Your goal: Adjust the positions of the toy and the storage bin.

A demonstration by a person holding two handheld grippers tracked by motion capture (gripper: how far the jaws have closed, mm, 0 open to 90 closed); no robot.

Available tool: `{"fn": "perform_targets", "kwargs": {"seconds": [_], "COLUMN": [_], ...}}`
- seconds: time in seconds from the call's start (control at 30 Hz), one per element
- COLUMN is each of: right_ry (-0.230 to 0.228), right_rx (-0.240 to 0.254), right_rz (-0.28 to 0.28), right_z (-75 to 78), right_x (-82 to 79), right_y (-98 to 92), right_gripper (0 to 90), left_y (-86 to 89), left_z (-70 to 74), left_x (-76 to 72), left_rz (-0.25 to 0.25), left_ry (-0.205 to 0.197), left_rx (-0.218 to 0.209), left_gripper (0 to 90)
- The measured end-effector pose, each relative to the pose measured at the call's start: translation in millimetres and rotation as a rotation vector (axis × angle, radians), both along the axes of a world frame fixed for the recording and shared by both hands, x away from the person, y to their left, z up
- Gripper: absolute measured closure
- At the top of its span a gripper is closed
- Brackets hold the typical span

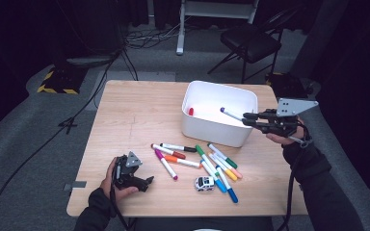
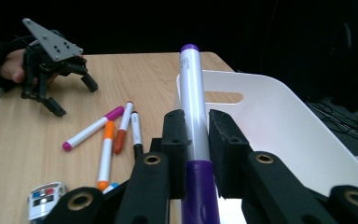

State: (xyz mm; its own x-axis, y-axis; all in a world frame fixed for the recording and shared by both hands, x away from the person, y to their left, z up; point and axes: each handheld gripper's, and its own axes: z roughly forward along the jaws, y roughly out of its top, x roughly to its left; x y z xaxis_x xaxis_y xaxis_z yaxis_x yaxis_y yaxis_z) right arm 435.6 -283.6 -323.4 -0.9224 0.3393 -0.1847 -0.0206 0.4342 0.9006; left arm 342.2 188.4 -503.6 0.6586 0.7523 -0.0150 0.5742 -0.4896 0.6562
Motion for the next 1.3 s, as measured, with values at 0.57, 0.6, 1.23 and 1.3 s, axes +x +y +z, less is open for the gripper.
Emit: {"fn": "perform_targets", "kwargs": {"seconds": [0.57, 0.6, 1.23, 1.3], "right_ry": [0.041, 0.05, 0.079, 0.085], "right_rx": [-0.028, -0.019, -0.083, -0.099], "right_rz": [-0.073, -0.08, -0.118, -0.123], "right_z": [4.6, 4.4, -4.3, -6.3], "right_x": [47.4, 50.7, 87.4, 90.1], "right_y": [15.2, 15.9, 43.0, 45.0], "right_gripper": [76.8, 76.8, 76.8, 76.8], "left_y": [0.0, 0.0, -0.4, -0.2], "left_z": [0.0, 0.0, -0.1, -0.2], "left_x": [0.0, -0.1, -0.9, -0.3], "left_rz": [0.0, 0.001, 0.006, 0.002], "left_ry": [0.0, 0.0, 0.012, 0.003], "left_rx": [0.0, 0.0, -0.005, -0.003], "left_gripper": [0.3, 0.3, 0.3, 0.3]}}
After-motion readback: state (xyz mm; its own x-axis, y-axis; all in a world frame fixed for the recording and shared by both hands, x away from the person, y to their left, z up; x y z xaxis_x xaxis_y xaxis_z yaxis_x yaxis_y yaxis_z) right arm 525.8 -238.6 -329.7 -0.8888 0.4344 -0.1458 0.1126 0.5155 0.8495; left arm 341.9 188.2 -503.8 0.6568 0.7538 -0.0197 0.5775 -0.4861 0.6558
